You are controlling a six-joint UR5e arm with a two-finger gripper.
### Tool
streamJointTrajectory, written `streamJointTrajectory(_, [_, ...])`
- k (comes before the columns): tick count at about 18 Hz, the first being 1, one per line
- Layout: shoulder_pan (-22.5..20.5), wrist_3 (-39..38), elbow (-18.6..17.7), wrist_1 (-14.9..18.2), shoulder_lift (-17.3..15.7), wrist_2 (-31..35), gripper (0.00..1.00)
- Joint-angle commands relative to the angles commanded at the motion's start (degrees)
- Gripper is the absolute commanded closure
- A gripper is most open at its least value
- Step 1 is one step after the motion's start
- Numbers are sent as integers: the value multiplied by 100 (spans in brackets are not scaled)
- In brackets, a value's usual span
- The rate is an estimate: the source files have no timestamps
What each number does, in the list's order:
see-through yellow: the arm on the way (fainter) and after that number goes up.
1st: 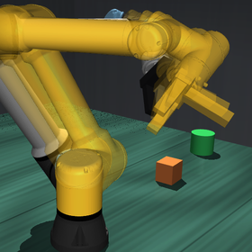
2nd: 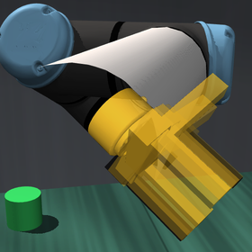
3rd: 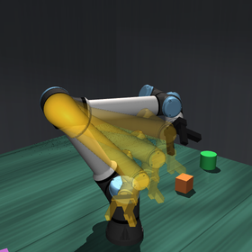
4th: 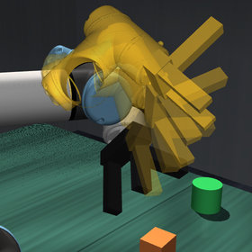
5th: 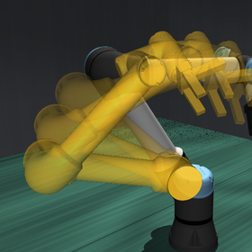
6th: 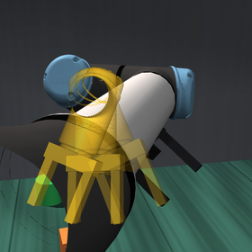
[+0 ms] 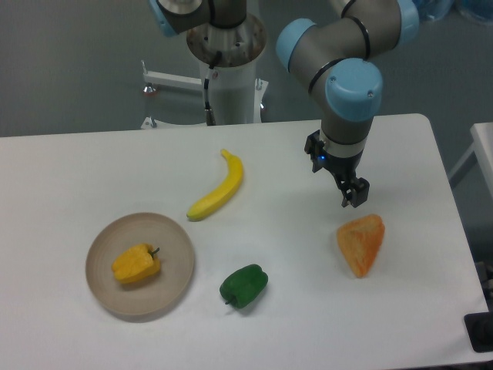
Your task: Place the yellow pepper on the plate
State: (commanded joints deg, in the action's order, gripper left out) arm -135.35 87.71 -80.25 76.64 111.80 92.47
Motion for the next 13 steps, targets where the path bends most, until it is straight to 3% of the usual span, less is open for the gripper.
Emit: streamJointTrajectory(13, [-9, 0, 9, -9, 18, -194, 0])
